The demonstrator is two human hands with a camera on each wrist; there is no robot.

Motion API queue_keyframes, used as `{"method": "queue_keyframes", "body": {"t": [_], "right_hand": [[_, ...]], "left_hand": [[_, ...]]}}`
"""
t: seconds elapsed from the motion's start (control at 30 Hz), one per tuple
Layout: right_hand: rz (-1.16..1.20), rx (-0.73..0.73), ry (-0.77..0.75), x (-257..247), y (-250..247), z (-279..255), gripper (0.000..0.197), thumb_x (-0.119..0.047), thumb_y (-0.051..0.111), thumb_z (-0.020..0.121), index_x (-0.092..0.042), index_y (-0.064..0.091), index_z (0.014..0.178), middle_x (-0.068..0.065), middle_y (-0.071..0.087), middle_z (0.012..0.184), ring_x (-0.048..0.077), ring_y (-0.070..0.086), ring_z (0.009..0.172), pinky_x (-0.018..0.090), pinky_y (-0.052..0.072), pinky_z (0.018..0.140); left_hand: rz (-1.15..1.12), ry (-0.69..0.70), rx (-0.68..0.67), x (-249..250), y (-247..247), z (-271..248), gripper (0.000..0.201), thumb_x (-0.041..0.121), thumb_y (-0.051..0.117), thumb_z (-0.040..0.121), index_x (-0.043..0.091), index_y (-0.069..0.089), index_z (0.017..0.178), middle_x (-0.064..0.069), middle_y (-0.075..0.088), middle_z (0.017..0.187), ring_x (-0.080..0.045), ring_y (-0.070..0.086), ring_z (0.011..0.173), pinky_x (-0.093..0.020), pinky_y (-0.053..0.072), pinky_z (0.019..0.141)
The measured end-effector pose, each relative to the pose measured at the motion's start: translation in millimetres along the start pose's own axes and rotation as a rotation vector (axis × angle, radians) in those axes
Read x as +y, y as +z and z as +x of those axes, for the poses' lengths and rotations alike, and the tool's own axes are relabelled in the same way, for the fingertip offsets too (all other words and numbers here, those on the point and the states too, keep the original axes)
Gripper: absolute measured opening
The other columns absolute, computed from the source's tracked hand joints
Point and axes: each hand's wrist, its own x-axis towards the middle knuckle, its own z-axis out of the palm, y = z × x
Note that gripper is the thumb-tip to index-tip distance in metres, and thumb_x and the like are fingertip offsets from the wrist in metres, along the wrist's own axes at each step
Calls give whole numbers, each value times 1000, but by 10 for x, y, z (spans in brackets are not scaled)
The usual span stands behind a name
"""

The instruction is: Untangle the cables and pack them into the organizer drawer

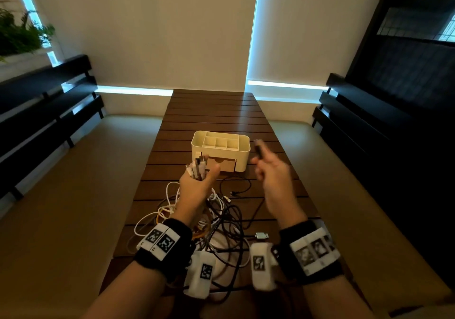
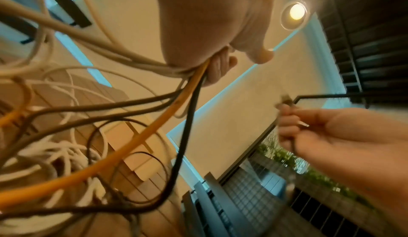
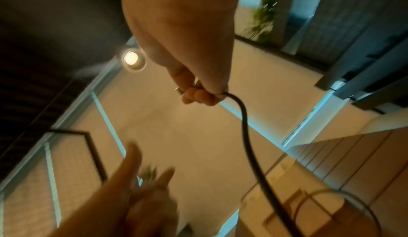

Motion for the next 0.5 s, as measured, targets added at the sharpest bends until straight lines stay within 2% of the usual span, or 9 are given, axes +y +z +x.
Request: {"method": "queue_keyframes", "body": {"t": [0.07, 0.1, 0.17, 0.23, 0.3, 0.37, 0.43, 0.47, 0.5], "right_hand": [[-148, -120, -57, 136, 220, -142, 38, -1, 44, 95, -20, 54, 127, -9, 56, 85, 5, 52, 70, 19, 47, 61], [-168, -113, -103, 192, 296, -203, 32, -2, 49, 93, -19, 59, 119, -10, 57, 86, 5, 56, 74, 18, 50, 64], [-218, 3, -201, 293, 399, -276, 19, -2, 58, 88, -17, 63, 98, -7, 61, 88, 3, 59, 77, 14, 50, 65], [-288, 110, -247, 380, 462, -322, 14, -2, 61, 85, -15, 65, 86, -3, 64, 79, 6, 60, 71, 11, 48, 60], [-371, 91, -219, 408, 456, -331, 7, -11, 62, 86, -14, 68, 87, -3, 66, 74, 9, 61, 71, 9, 45, 59], [-466, -53, -148, 366, 360, -279, 13, -17, 65, 84, -18, 71, 96, -5, 69, 78, 3, 61, 76, 5, 43, 62], [-508, -232, -58, 254, 262, -223, 18, -18, 68, 82, -21, 71, 99, -10, 68, 79, -2, 62, 75, 8, 47, 66], [-543, -230, -43, 174, 223, -192, 15, -18, 68, 82, -22, 70, 96, -12, 67, 79, -1, 62, 75, 13, 51, 68], [-570, -152, -62, 72, 185, -151, 11, -17, 67, 83, -23, 68, 92, -12, 64, 78, 2, 61, 74, 17, 52, 70]], "left_hand": [[-63, 13, -67, 23, 62, -10, 50, 32, 75, 73, 15, 55, 117, 1, 53, 71, -4, 48, 52, -17, 41, 49], [-61, 20, -97, 20, 87, -21, 56, 34, 79, 70, 8, 56, 114, -7, 59, 75, -11, 57, 59, -21, 49, 54], [-34, 21, -123, 11, 131, -55, 62, 33, 82, 64, -4, 56, 107, -19, 63, 88, -28, 64, 81, -36, 55, 73], [-54, -14, -88, 12, 159, -68, 47, 25, 78, 66, -1, 58, 100, -14, 63, 87, -27, 63, 83, -38, 54, 78], [-99, -38, -76, -11, 172, -64, 24, 14, 71, 78, 5, 59, 97, -9, 64, 84, -23, 64, 81, -34, 56, 76], [-63, -33, -56, -51, 164, -75, 11, 13, 62, 89, 4, 58, 95, -7, 62, 81, -22, 61, 79, -31, 52, 72], [-22, -22, -37, -84, 152, -93, 22, 20, 56, 94, -2, 57, 95, -11, 60, 81, -23, 60, 78, -33, 50, 72], [1, -14, -54, -99, 154, -97, 28, 22, 55, 94, -6, 55, 98, -14, 60, 80, -22, 60, 76, -33, 50, 71], [36, -8, -75, -88, 166, -124, 28, 22, 54, 95, -5, 54, 99, -14, 60, 76, -20, 60, 70, -31, 50, 68]]}}
